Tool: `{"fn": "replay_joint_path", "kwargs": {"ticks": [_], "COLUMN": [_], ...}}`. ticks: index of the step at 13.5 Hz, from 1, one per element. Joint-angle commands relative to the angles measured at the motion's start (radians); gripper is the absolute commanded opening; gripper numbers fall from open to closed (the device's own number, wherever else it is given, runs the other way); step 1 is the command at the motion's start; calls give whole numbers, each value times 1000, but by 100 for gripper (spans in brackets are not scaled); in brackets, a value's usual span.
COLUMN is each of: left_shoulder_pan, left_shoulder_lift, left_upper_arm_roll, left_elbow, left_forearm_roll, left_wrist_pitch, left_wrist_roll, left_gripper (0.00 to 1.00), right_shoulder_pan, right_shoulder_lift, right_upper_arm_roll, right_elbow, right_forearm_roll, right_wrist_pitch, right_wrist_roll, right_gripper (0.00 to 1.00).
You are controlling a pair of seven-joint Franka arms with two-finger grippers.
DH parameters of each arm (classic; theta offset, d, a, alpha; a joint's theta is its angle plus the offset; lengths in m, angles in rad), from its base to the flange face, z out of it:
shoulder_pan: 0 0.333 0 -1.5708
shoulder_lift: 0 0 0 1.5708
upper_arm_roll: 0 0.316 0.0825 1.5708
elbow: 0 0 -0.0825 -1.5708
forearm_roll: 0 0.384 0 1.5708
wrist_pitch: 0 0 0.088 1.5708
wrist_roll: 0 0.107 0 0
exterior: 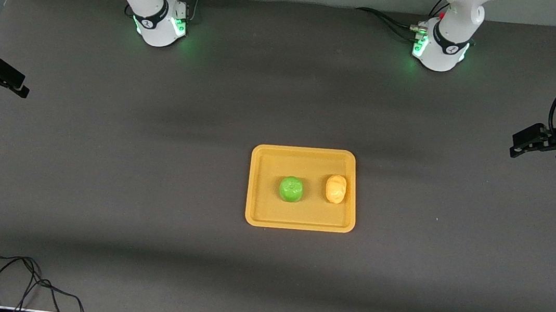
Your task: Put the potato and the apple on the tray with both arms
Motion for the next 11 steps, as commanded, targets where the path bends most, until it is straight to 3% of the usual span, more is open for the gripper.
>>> {"fn": "replay_joint_path", "kwargs": {"ticks": [1,11], "left_shoulder_pan": [-7,-7], "left_shoulder_lift": [-19,-19], "left_upper_arm_roll": [7,7], "left_elbow": [-11,-11], "left_forearm_roll": [-2,-2], "left_wrist_pitch": [5,5], "left_wrist_roll": [11,11], "left_gripper": [100,100], "right_shoulder_pan": [-37,5], "right_shoulder_lift": [39,38], "right_upper_arm_roll": [6,15], "right_elbow": [59,73], "right_forearm_roll": [19,16], "right_wrist_pitch": [-57,-71], "right_wrist_roll": [-101,16], "right_gripper": [100,100]}}
